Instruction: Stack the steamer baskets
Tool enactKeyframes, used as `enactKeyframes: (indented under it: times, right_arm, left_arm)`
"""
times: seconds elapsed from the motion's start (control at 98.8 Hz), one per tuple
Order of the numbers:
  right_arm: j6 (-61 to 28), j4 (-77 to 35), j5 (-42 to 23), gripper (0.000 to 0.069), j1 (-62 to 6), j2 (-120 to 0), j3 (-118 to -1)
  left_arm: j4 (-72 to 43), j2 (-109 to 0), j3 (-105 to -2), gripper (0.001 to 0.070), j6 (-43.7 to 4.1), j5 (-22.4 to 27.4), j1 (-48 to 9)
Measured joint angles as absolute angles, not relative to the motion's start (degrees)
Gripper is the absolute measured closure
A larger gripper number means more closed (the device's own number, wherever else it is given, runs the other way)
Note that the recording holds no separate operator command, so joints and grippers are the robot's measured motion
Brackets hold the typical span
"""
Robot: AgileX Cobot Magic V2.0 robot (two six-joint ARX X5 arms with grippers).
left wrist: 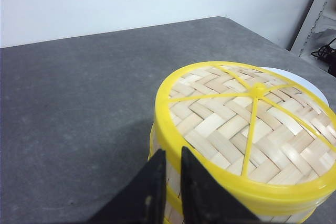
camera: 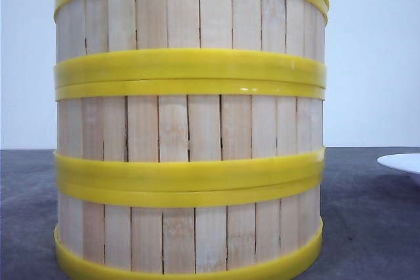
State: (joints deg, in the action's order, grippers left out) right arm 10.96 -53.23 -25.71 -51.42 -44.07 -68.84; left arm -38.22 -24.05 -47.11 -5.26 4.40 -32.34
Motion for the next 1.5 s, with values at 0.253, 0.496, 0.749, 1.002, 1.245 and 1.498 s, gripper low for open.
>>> enactKeyframes:
  times: [0.253,0.496,0.749,1.002,1.245,1.498]
  right_arm:
    - [11.0,-53.3,-25.7,0.0687,-51.4,-44.1,-68.8]
    - [11.0,-53.3,-25.7,0.0687,-51.4,-44.1,-68.8]
    - [11.0,-53.2,-25.7,0.0687,-51.4,-44.1,-68.8]
    - [11.0,-53.3,-25.7,0.0687,-51.4,-44.1,-68.8]
    - [11.0,-53.2,-25.7,0.0687,-51.4,-44.1,-68.8]
    - [11.0,-53.2,-25.7,0.0687,-51.4,-44.1,-68.8]
  left_arm:
    - [-38.1,-23.0,-47.0,0.0686,-3.9,3.9,-29.5]
    - [-32.3,-20.6,-39.7,0.0686,-3.0,3.0,-18.8]
    - [-17.7,-13.2,-24.1,0.0686,-3.0,3.0,-8.8]
    - [-14.3,-7.2,-12.1,0.0686,-3.0,1.7,-4.0]
    - [-14.5,-3.8,-6.0,0.0686,-3.9,1.1,-2.3]
    - [-13.4,-1.0,-2.9,0.0686,-4.1,-1.6,-2.2]
